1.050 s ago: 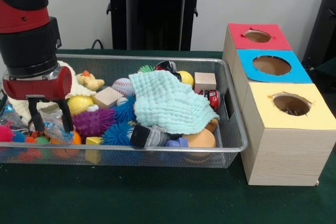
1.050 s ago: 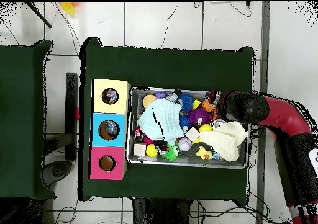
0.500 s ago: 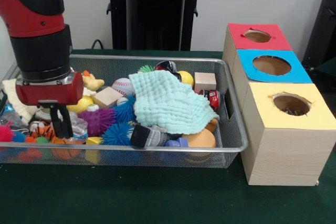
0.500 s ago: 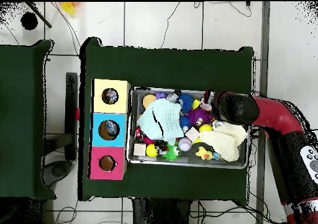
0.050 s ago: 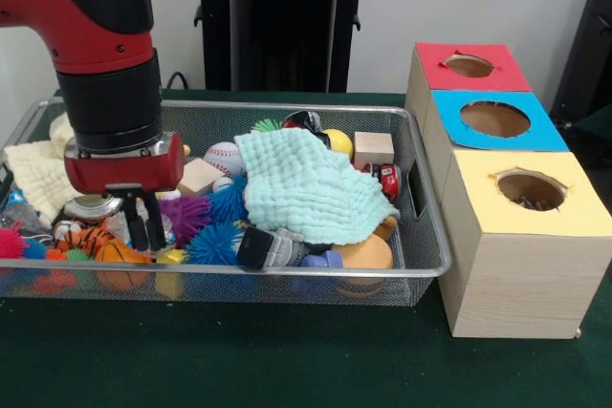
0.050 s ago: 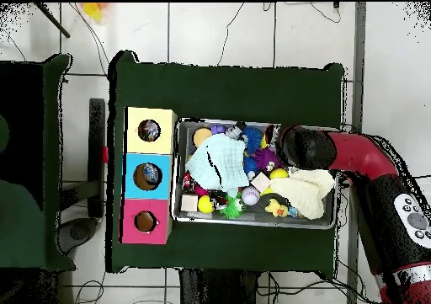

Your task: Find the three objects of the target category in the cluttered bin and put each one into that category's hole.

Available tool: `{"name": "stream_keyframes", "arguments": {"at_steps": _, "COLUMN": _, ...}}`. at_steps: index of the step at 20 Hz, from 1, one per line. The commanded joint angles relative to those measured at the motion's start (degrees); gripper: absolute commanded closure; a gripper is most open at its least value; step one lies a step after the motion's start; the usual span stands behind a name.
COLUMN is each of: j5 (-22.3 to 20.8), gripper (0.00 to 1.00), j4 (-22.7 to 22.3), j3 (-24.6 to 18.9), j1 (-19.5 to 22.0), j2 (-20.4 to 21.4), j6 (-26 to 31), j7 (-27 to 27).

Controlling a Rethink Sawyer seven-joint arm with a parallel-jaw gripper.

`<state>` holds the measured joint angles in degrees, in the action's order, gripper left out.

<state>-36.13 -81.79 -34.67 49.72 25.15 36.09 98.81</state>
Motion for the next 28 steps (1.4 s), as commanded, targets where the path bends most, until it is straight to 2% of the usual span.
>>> {"name": "stream_keyframes", "arguments": {"at_steps": 1, "j5": -2.54, "gripper": 0.0, "j4": -3.34, "j3": 2.36, "j1": -0.17, "j2": 0.0, "j6": -1.56, "j7": -3.37}}
{"name": "stream_keyframes", "arguments": {"at_steps": 10, "j5": -1.11, "gripper": 0.0, "j4": -3.49, "j3": 2.32, "j1": -0.23, "j2": -0.56, "j6": -0.28, "j7": -3.04}}
{"name": "stream_keyframes", "arguments": {"at_steps": 15, "j5": -0.11, "gripper": 0.0, "j4": -5.2, "j3": 1.84, "j1": 1.11, "j2": 1.4, "j6": 1.74, "j7": -4.52}}
{"name": "stream_keyframes", "arguments": {"at_steps": 23, "j5": 1.24, "gripper": 0.0, "j4": -9.38, "j3": 2.01, "j1": 1.88, "j2": 6.07, "j6": 3.18, "j7": -3.85}}
{"name": "stream_keyframes", "arguments": {"at_steps": 28, "j5": 3.35, "gripper": 0.0, "j4": -13.93, "j3": 2.2, "j1": 2.22, "j2": 10.99, "j6": 4.9, "j7": -2.11}}
